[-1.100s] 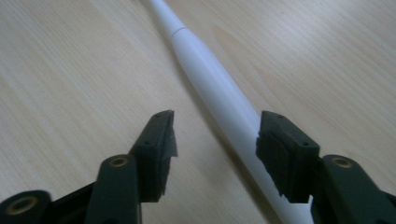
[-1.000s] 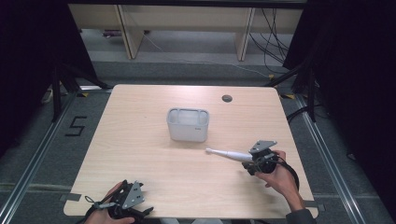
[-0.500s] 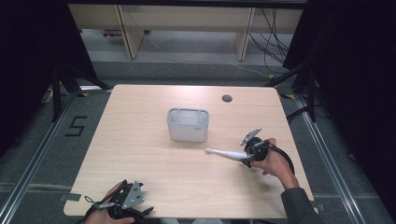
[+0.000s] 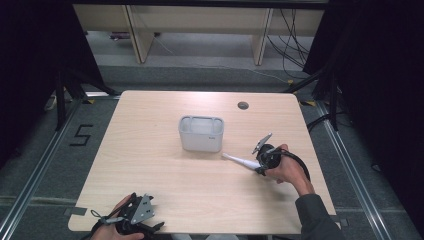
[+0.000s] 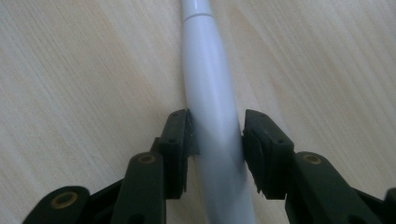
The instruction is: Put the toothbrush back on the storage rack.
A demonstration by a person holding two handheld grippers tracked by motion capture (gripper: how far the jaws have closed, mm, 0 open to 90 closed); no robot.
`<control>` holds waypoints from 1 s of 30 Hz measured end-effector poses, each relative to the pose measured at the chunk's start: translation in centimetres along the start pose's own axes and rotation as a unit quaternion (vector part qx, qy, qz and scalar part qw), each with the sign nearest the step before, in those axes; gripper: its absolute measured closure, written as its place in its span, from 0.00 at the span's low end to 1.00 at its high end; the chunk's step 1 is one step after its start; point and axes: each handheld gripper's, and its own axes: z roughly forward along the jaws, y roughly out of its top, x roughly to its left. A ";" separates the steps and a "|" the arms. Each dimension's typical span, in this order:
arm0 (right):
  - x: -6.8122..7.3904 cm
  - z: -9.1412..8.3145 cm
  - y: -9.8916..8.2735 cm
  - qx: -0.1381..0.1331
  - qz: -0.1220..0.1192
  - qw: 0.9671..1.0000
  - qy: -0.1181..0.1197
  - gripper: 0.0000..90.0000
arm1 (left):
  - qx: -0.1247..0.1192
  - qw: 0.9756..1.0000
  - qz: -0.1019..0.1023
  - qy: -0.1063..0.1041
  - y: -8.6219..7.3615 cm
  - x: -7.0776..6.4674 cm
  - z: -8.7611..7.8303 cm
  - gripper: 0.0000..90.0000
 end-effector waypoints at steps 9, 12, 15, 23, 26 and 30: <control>-0.2 0.6 0.9 0.033 0.007 0.999 0.013 0.73 | -0.001 1.000 -0.001 0.002 0.0 0.0 0.1 0.17; -0.4 0.6 1.1 0.041 0.006 0.999 0.019 0.73 | 0.000 1.000 0.000 0.001 0.0 0.0 0.0 0.17; -0.3 0.6 1.3 0.055 0.011 0.998 0.022 0.73 | -0.001 1.000 0.000 0.000 0.0 0.0 0.0 0.17; 0.1 0.4 1.6 0.096 0.016 0.994 0.041 0.73 | 0.001 1.000 0.002 0.000 0.0 0.0 0.0 0.17; 0.1 0.5 1.6 0.100 0.015 0.994 0.044 0.73 | 0.000 1.000 0.001 0.000 0.0 0.0 0.0 0.17; 0.0 0.6 1.7 0.100 0.022 0.994 0.047 0.73 | 0.000 1.000 0.002 0.000 0.0 0.0 0.0 0.17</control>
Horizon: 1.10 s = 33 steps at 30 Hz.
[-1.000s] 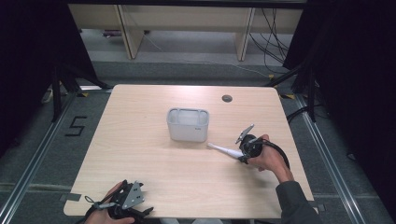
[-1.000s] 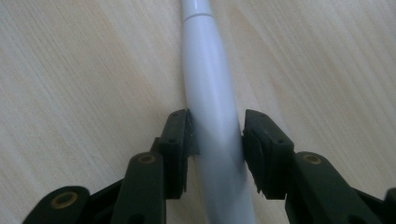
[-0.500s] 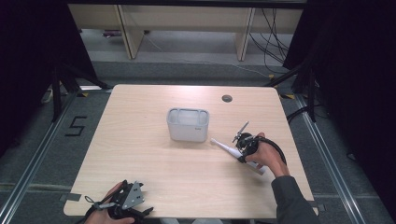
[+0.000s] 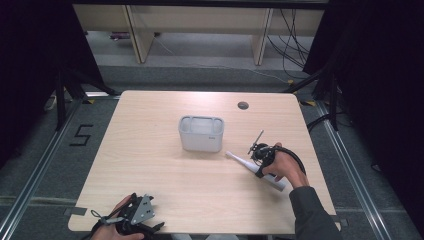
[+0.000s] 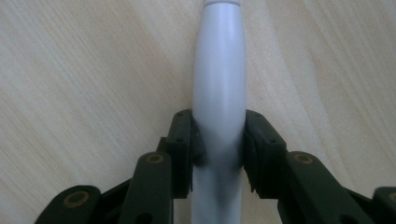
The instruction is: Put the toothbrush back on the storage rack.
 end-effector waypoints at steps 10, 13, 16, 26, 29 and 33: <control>0.5 0.1 1.0 0.039 -0.003 0.999 -0.013 0.74 | -0.002 1.000 0.001 -0.001 0.0 0.0 -0.1 0.17; 0.6 0.1 0.9 0.038 0.001 0.999 -0.015 0.74 | -0.001 1.000 0.001 -0.001 0.0 0.0 -0.1 0.17; 0.5 0.0 0.9 0.039 -0.010 0.999 -0.013 0.74 | -0.002 1.000 0.000 -0.001 0.0 0.0 -0.1 0.17; 0.4 -0.4 -0.1 0.019 0.006 1.000 -0.008 0.74 | -0.003 1.000 -0.002 0.000 0.0 0.0 0.0 0.17; 0.4 -0.9 -0.7 -0.005 0.000 1.000 -0.013 0.74 | -0.003 1.000 -0.002 0.000 0.0 0.0 -0.1 0.17; 0.4 -2.2 -1.3 -0.042 0.005 0.999 -0.014 0.74 | -0.002 1.000 -0.001 0.000 0.0 0.1 -0.1 0.17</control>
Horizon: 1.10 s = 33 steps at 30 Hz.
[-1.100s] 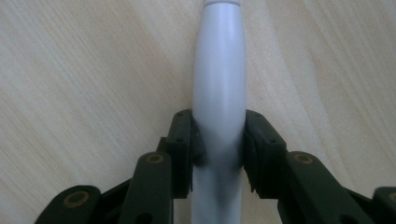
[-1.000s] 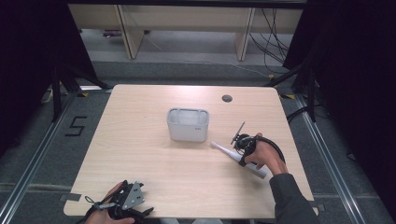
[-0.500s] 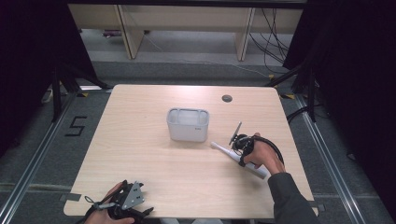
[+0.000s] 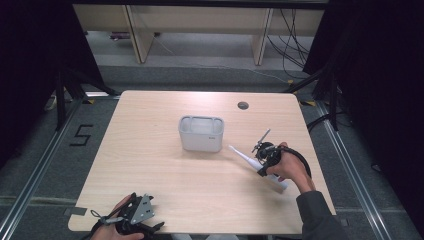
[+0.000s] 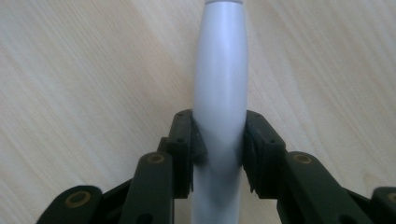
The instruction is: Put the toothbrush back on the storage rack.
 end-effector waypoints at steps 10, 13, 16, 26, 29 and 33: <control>-1.2 -3.4 -1.3 -0.097 0.026 0.995 0.000 0.74 | 0.001 1.000 0.001 0.000 0.0 0.0 0.0 0.17; -1.3 -4.7 -1.6 -0.130 0.048 0.990 -0.002 0.74 | 0.001 1.000 -0.001 0.000 0.0 0.0 0.0 0.17; -1.6 -5.9 -1.6 -0.179 0.059 0.982 -0.004 0.74 | 0.001 1.000 0.001 0.000 0.0 0.0 0.0 0.17; -1.8 -7.0 -0.2 -0.325 0.090 0.941 -0.030 0.74 | 0.001 1.000 0.003 0.004 0.0 0.1 -0.1 0.17; -1.8 -7.0 0.2 -0.347 0.089 0.933 -0.029 0.74 | 0.000 1.000 0.003 0.002 0.0 0.1 -0.1 0.17; -1.6 -6.7 1.1 -0.389 0.102 0.915 -0.040 0.74 | 0.000 1.000 0.002 0.001 0.0 0.1 -0.1 0.17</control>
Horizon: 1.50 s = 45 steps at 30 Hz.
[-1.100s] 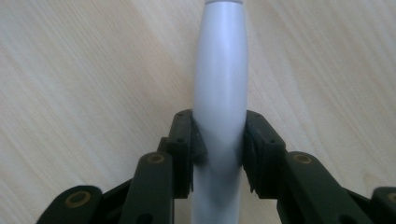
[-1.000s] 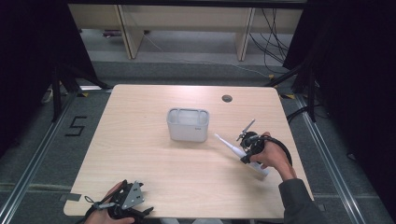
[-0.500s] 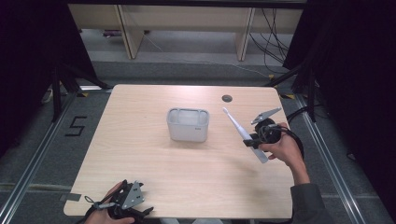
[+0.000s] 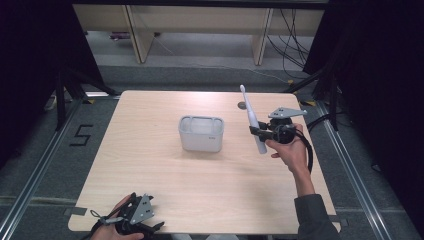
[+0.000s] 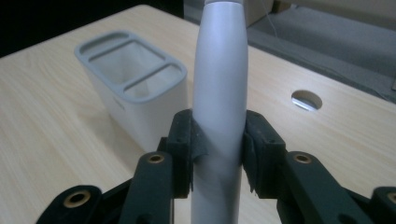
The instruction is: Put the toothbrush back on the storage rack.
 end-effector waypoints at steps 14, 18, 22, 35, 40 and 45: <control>1.2 2.4 1.8 -0.099 0.031 0.995 -0.001 0.74 | 0.000 1.000 -0.001 -0.001 0.0 0.1 -0.1 0.17; 1.7 2.9 2.7 -0.102 0.040 0.994 0.006 0.74 | 0.000 1.000 -0.002 -0.002 0.0 0.1 -0.1 0.17; 2.1 3.6 3.7 -0.123 0.042 0.991 0.006 0.74 | -0.002 1.000 -0.003 -0.002 0.0 0.0 -0.1 0.17; 4.2 5.9 5.8 -0.143 0.042 0.989 0.020 0.74 | -0.002 1.000 0.000 -0.001 0.0 0.0 -0.2 0.17; 4.7 6.9 6.2 -0.146 0.044 0.988 0.020 0.74 | -0.003 1.000 0.000 -0.001 0.0 0.0 -0.2 0.17; 5.1 7.9 6.4 -0.149 0.044 0.988 0.025 0.74 | -0.004 1.000 0.000 -0.002 0.0 -0.1 -0.2 0.17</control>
